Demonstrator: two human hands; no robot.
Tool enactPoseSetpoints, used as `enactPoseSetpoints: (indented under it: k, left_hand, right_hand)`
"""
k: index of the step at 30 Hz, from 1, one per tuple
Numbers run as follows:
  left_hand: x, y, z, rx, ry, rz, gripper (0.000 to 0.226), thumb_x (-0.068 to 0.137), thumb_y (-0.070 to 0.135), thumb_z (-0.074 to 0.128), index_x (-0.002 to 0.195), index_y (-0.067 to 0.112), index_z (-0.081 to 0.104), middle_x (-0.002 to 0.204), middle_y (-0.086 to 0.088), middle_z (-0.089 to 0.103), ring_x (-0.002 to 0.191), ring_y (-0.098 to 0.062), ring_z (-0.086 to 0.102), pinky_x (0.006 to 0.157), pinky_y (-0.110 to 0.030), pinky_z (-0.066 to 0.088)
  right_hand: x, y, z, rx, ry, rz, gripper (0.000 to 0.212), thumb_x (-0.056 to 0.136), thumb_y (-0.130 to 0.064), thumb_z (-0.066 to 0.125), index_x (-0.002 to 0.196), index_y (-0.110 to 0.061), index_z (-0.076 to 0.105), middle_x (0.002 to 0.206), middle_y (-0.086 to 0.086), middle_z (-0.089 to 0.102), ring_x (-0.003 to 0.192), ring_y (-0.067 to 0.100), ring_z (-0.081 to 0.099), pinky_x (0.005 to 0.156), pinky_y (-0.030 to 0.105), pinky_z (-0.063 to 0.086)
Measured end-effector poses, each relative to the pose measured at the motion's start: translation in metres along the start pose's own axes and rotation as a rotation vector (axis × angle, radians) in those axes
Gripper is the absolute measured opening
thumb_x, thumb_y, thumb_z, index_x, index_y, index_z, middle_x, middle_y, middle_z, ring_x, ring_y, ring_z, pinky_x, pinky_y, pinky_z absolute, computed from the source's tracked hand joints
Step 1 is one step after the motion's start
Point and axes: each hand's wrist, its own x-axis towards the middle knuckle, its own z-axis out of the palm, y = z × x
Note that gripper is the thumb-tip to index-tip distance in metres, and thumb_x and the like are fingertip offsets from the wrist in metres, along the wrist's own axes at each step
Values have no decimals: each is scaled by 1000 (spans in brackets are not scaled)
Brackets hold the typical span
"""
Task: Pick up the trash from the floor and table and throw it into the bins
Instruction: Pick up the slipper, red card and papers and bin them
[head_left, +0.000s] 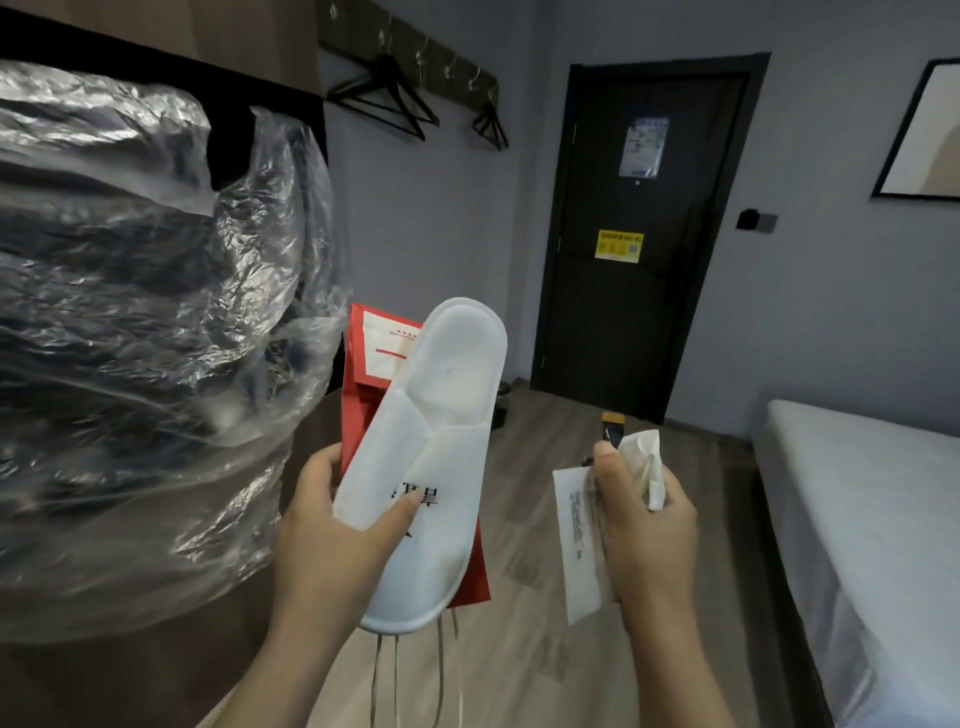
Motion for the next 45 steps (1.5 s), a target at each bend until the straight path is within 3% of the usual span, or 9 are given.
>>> enactPoseSetpoints:
  k: [3, 10, 14, 25, 28, 34, 38, 43, 45]
  left_hand:
    - [52, 7, 45, 45, -6, 20, 56, 66, 32, 83, 112, 36, 52, 97, 20, 61, 86, -1, 58, 59, -21, 41]
    - [140, -2, 140, 60, -70, 17, 54, 68, 29, 82, 112, 33, 52, 97, 18, 60, 81, -1, 59, 56, -14, 38]
    - [205, -19, 185, 60, -72, 23, 55, 69, 29, 82, 114, 31, 50, 101, 15, 58, 86, -6, 57, 58, -14, 38]
    - [418, -67, 310, -9, -125, 10, 54, 72, 30, 81, 113, 35, 45, 96, 25, 52, 83, 1, 53, 57, -12, 37]
    - [467, -80, 348, -14, -132, -6, 58, 72, 31, 80, 115, 35, 42, 95, 27, 49, 81, 1, 51, 57, -13, 38]
    - [539, -106, 431, 37, -171, -56, 63, 71, 30, 81, 122, 31, 45, 99, 21, 53, 93, -12, 56, 65, -25, 44]
    - [589, -117, 497, 59, -143, -29, 65, 71, 29, 81, 125, 28, 44, 109, 14, 52, 96, -13, 52, 65, -22, 41]
    - [652, -123, 577, 95, -127, -44, 66, 71, 29, 82, 123, 30, 43, 98, 25, 48, 87, -4, 50, 63, -20, 41]
    - [672, -124, 603, 129, -108, -48, 67, 70, 31, 81, 125, 29, 43, 103, 19, 52, 92, -9, 53, 67, -24, 44]
  right_hand:
    - [65, 10, 16, 15, -12, 13, 30, 81, -44, 67, 73, -15, 61, 73, 15, 64, 62, 22, 58, 60, 38, 48]
    - [189, 42, 46, -24, -16, 9, 28, 84, -39, 67, 76, -13, 62, 69, 5, 63, 62, 18, 58, 58, 34, 47]
    - [253, 70, 75, -65, -18, 11, 29, 83, -42, 66, 77, -14, 62, 70, 5, 63, 62, 17, 58, 58, 33, 47]
    - [453, 126, 196, -162, -27, -41, 26, 85, -40, 66, 80, -15, 62, 76, 8, 66, 66, 21, 63, 57, 26, 48]
    - [501, 145, 215, -180, -18, -26, 26, 85, -40, 64, 82, -14, 63, 75, 8, 65, 63, 15, 60, 53, 20, 45]
    - [602, 191, 235, -171, 37, 51, 26, 85, -40, 64, 79, -15, 61, 76, 7, 67, 67, 20, 62, 58, 28, 47]
    - [684, 220, 247, -145, 10, 26, 26, 86, -38, 64, 75, -16, 57, 76, 10, 64, 64, 17, 58, 55, 24, 44]
    - [791, 250, 262, -139, -45, 38, 23, 86, -38, 63, 80, -15, 59, 75, 10, 64, 62, 16, 58, 55, 24, 44]
    - [829, 259, 267, -131, -58, 46, 24, 85, -38, 63, 81, -15, 60, 76, 10, 64, 63, 17, 59, 55, 25, 45]
